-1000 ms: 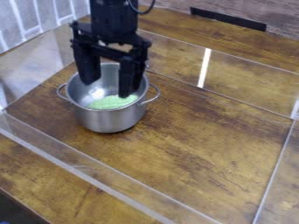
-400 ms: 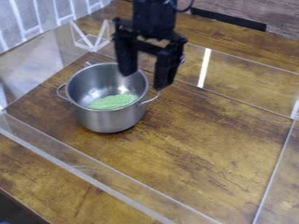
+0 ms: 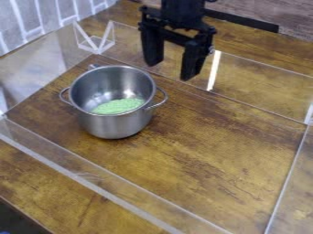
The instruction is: Put the green object in the silver pot
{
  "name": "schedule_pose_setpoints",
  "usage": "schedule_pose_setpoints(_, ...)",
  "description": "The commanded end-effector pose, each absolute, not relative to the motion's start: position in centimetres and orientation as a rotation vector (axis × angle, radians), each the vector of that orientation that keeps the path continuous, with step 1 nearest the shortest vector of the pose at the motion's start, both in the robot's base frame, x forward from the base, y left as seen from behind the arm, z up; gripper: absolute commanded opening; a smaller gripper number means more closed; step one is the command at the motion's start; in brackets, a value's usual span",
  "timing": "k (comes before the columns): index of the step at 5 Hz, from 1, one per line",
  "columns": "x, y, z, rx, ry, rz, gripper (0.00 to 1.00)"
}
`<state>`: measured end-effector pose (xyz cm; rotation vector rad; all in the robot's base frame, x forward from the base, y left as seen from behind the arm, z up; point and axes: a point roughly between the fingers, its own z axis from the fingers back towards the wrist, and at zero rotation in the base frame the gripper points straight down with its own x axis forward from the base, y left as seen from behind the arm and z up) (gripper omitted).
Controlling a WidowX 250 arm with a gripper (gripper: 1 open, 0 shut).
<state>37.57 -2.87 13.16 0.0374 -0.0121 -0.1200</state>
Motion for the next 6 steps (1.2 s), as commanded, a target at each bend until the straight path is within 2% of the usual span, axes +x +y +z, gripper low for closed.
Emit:
schedule_pose_setpoints(1,39.1,-3.0,15.2,0.050,-0.103,-0.085,1.00)
schedule_pose_setpoints(4,40.6,-3.3,14.3,0.066,-0.083,-0.077,1.00)
schedule_pose_setpoints(6,39.3,-2.8,15.6,0.071,-0.110,-0.151,1.00)
